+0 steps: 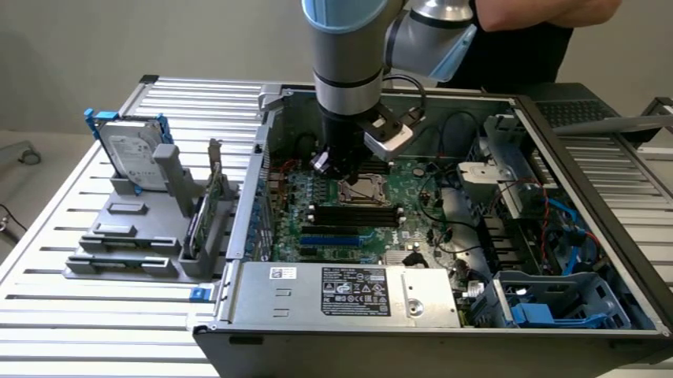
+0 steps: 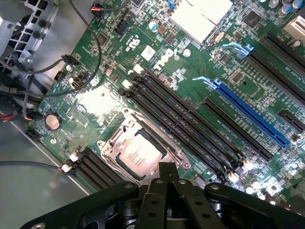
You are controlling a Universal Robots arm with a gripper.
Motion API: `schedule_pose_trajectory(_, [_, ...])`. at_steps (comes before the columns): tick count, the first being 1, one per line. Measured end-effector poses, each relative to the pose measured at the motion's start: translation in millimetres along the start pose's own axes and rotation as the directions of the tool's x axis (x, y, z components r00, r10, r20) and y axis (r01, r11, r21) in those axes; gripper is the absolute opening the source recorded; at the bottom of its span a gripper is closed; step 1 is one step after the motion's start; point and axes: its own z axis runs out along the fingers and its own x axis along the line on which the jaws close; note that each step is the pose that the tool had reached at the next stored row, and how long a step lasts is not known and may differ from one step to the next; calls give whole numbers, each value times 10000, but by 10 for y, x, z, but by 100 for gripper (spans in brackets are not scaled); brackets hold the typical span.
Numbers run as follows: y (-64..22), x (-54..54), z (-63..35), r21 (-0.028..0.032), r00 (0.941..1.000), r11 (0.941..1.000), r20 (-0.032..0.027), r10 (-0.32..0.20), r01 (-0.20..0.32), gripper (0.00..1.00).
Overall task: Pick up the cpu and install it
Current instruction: 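Install the first cpu locking lever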
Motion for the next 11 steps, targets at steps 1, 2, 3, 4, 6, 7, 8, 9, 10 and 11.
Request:
schedule_pose_trajectory(1, [3, -4, -1, 7, 10000, 10000, 22, 9, -9, 11])
schedule_pose_trajectory(2, [7, -8, -2, 26, 10000, 10000, 54, 20, -20, 11])
schedule_pose_trajectory(3, [11, -12, -3, 49, 10000, 10000, 88, 31, -31, 11])
schedule_pose_trajectory(4, [15, -16, -4, 81, 9999, 10000, 129, 43, -44, 11])
schedule_pose_trajectory(6, [23, -25, -7, 137, 9998, 9999, 202, 69, -71, 11])
schedule_pose_trajectory(7, [26, -29, -9, 150, 9997, 9999, 221, 81, -84, 11])
schedule_pose_trajectory(8, [30, -32, -12, 149, 9997, 9998, 225, 98, -101, 11])
schedule_pose_trajectory(9, [34, -35, -15, 151, 9997, 9998, 230, 114, -118, 11])
schedule_pose_trajectory(10, [39, -38, -19, 153, 9996, 9998, 233, 129, -133, 11])
schedule_pose_trajectory(11, [44, -42, -23, 154, 9996, 9998, 239, 145, -149, 11])
